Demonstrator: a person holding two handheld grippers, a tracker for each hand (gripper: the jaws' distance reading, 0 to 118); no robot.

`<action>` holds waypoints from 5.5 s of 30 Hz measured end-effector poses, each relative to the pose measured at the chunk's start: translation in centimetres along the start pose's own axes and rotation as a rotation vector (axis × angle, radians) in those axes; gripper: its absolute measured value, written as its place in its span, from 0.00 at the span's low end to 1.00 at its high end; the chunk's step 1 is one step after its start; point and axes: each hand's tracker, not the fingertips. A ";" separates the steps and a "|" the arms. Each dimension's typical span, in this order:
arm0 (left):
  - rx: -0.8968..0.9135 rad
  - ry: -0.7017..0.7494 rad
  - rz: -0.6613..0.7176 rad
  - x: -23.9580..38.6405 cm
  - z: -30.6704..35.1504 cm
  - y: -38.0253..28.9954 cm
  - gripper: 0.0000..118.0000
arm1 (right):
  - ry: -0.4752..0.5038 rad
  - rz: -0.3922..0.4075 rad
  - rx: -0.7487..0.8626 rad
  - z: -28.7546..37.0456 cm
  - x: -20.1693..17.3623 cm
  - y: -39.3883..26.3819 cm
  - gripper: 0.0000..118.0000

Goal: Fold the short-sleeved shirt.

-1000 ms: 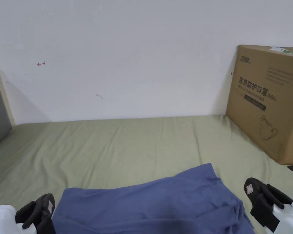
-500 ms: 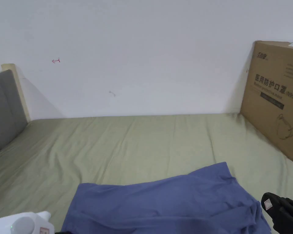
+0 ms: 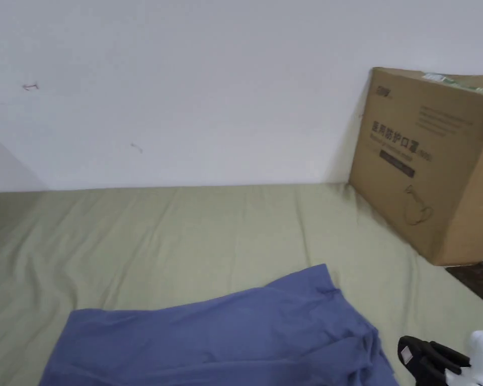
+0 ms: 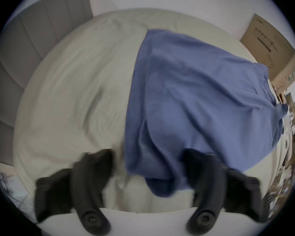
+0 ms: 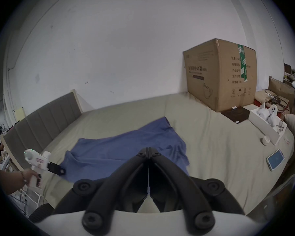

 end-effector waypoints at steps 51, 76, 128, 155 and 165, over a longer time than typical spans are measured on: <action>-0.329 -0.319 0.100 -7.1 6.5 -8.2 0.86 | -0.239 0.121 -0.956 -3.7 8.0 -7.2 0.83; 0.594 -0.263 0.085 1.4 16.8 4.7 0.00 | 0.232 -0.155 0.211 0.1 -4.8 5.1 0.00; 0.103 -0.089 -0.111 -2.5 0.3 10.3 0.01 | -0.109 -0.037 -0.658 -31.2 3.6 3.7 0.02; 0.058 -0.311 -0.104 -6.3 7.2 2.3 0.01 | 0.014 -0.218 -0.612 -3.3 8.6 -4.6 0.02; 0.043 -0.417 0.071 -8.6 8.0 -1.7 0.92 | -0.001 -0.349 -0.617 -2.8 7.4 -7.2 0.85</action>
